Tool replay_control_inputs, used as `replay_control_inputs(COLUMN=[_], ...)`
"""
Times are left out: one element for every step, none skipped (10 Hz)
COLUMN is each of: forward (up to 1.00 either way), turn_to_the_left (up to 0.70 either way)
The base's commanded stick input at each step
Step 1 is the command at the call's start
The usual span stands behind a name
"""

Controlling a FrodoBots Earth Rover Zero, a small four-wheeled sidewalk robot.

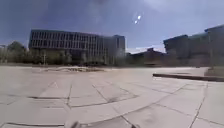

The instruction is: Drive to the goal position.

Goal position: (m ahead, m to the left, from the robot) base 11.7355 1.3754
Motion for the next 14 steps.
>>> replay_control_inputs(forward=[0.85,0.85,0.85,0.85,0.85,0.85,0.85,0.85,0.85,0.85,0.85,0.85,0.85,0.85], turn_to_the_left=[0.03,0.03,0.03,0.03,0.03,0.03,0.03,0.03,0.03,0.03,0.03,0.03,0.03,0.03])
